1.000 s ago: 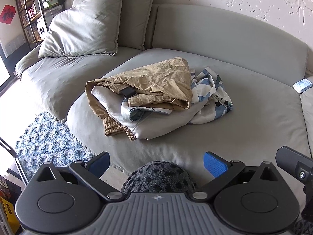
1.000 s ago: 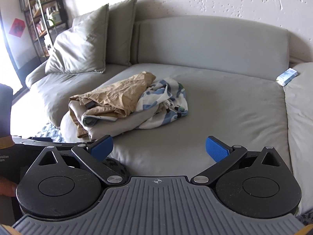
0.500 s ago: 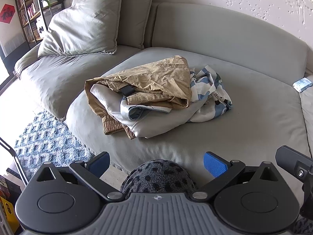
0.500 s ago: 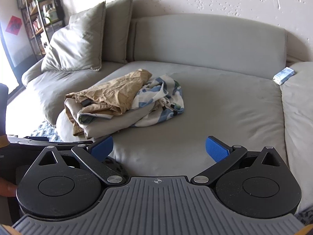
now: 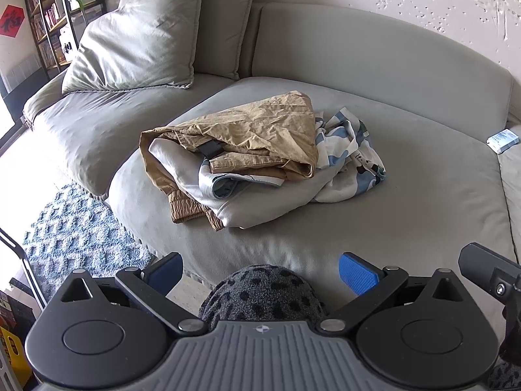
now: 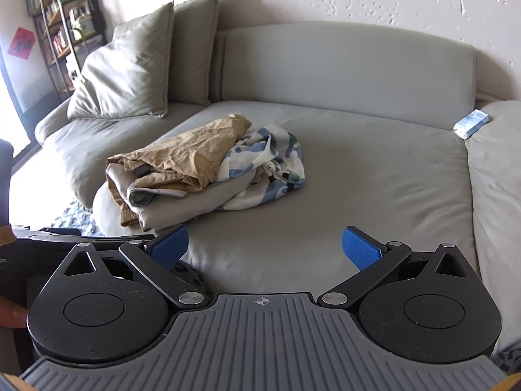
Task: Fold clothes
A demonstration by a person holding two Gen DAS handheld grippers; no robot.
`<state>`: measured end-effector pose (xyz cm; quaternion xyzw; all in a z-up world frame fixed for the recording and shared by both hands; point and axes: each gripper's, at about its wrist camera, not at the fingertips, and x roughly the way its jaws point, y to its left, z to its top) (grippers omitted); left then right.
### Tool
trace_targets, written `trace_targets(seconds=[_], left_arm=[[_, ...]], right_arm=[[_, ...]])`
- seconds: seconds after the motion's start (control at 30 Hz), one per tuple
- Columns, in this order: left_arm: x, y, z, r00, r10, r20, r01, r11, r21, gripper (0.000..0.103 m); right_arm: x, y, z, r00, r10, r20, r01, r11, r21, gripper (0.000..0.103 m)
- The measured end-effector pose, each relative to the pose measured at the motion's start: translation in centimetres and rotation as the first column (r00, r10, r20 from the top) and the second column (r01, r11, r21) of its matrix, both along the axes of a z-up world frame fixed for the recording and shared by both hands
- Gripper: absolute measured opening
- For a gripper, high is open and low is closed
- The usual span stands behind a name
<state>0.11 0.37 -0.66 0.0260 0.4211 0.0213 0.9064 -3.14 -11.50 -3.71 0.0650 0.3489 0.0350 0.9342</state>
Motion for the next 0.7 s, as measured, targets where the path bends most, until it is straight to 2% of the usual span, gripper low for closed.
trace_targets(seconds=[0.7], left_arm=[[0.1, 0.1, 0.01, 1.0, 0.002, 0.001, -0.002, 1.0, 0.001, 0.102]], right_arm=[[0.09, 0.11, -0.09, 1.0, -0.002, 0.005, 0.002, 1.0, 0.002, 0.103]])
